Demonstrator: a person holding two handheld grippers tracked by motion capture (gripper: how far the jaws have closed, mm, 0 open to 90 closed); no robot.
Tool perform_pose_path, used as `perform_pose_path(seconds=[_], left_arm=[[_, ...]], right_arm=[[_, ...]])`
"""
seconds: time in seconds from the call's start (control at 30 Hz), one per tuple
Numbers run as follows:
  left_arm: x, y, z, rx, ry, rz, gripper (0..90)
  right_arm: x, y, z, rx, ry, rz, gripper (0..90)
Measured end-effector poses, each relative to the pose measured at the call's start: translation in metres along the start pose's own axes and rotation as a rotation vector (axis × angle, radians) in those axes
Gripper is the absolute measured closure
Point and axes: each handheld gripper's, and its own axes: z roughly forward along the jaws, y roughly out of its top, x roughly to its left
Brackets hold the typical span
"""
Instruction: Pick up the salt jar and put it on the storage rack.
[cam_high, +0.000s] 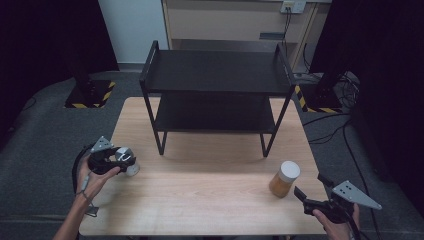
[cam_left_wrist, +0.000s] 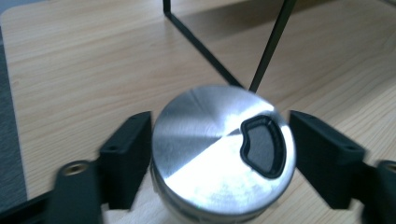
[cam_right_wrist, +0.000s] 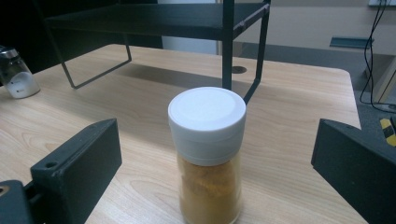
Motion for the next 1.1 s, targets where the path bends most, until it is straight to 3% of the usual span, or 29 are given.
perform_pose_path(seconds=[0.13, 0.23, 0.4, 0.5, 0.9, 1.1], left_arm=[[0.001, 0.003, -0.001, 0.008, -0.002, 0.005, 32.3], [-0.004, 0.007, -0.003, 0.023, 0.010, 0.032, 33.2], [-0.004, 0.009, -0.005, 0.032, -0.016, 0.038, 33.3], [-0.008, 0.011, -0.008, 0.036, -0.026, 0.068, 33.3], [-0.014, 0.041, -0.026, 0.008, -0.163, 0.145, 33.4], [-0.030, 0.068, -0.034, 0.010, -0.206, 0.212, 33.4]], right_arm=[[0.000, 0.000, 0.000, 0.000, -0.002, 0.002, 2.1], [0.000, 0.000, 0.000, 0.000, -0.003, 0.001, 2.1], [-0.001, 0.000, 0.000, 0.002, -0.001, 0.005, 1.9], [-0.001, 0.000, 0.001, 0.007, 0.002, 0.011, 1.5], [-0.001, 0.001, 0.002, 0.012, 0.010, 0.011, 1.3], [-0.002, 0.001, 0.002, 0.014, 0.014, 0.014, 1.3]])
